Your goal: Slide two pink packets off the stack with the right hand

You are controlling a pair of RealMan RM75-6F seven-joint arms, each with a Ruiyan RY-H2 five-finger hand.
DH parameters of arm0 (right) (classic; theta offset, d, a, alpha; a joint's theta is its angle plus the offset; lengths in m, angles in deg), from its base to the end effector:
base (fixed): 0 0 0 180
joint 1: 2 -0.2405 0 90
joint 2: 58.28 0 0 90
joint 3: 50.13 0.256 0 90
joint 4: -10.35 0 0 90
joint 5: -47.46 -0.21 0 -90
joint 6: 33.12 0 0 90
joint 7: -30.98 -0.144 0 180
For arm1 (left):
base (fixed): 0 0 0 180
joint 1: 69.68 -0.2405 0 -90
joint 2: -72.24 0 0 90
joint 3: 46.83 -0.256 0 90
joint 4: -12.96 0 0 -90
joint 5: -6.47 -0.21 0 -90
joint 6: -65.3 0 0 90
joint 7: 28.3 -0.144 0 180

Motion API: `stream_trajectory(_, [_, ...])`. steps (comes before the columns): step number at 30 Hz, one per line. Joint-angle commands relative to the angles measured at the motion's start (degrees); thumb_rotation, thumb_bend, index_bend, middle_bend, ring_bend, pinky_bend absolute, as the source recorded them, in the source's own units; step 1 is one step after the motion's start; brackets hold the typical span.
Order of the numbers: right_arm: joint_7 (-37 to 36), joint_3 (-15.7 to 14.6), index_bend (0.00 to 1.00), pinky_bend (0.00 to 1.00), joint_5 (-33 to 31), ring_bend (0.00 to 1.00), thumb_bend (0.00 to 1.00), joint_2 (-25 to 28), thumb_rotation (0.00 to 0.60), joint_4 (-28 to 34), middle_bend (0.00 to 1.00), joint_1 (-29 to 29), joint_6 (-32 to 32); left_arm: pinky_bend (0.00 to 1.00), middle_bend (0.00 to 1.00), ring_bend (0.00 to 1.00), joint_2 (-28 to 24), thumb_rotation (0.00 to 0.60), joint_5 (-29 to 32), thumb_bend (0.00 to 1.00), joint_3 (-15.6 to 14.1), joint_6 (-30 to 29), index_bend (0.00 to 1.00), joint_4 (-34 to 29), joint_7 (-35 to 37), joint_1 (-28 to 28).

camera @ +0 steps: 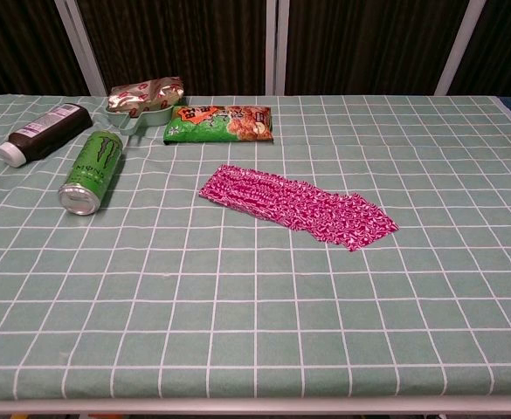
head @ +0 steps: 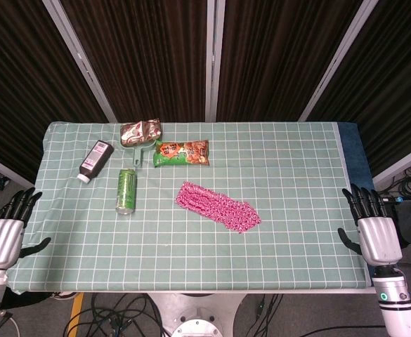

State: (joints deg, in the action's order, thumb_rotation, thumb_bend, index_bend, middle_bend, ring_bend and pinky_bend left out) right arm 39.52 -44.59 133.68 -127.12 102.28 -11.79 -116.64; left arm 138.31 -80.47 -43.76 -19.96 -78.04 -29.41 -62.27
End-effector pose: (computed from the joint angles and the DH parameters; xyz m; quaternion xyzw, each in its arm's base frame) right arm -0.2843 -0.2154 0.1362 0.6213 -0.3340 0.4001 0.5851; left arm -0.3016 0.1955 0.1503 -0.6076 -0.3662 -0.4050 0.5768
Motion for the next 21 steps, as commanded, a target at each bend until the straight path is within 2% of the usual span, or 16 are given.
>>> stream_trajectory(1, [0.0,-0.06,0.0,0.0,-0.01,0.0,0.21,-0.03,0.6,-0.09,0.0,0.02,0.05,0.21,0.05,0.0,0.1,0.6,0.0,0.14,-0.03,0.09,0.08,0.06,-0.03,0.04])
stream_trajectory(13, [1.32,-0.73,0.0,0.01,0.78,0.0,0.22,-0.6,0.6,0.59,0.02,-1.0,1.86,0.21,0.05,0.0,-0.58,0.6,-0.37,0.14,0.02,0.11,0.08,-0.56,0.16,0.26])
stream_trajectory(18, [2.66,-0.95,0.0,0.13,1.65,0.06,0.23,0.26,0.6,1.01,0.08,-1.86,2.95,0.21,0.05,0.0,0.39,0.6,0.16,0.14,-0.08,0.14,0.08,0.46,0.65,0.01])
stream_trajectory(20, [2.75,-0.58,0.0,0.25,1.52,0.18,0.24,0.62,0.6,1.49,0.15,-2.38,3.45,0.21,0.05,0.0,0.64,0.6,0.24,0.14,-0.13,0.55,0.08,0.64,0.7,0.18])
stream_trajectory(21, [2.73,-0.45,0.0,0.35,1.45,0.29,0.25,0.78,0.6,1.8,0.23,-2.65,3.79,0.21,0.05,0.0,0.65,0.6,0.1,0.14,-0.19,0.61,0.08,0.73,0.57,0.24])
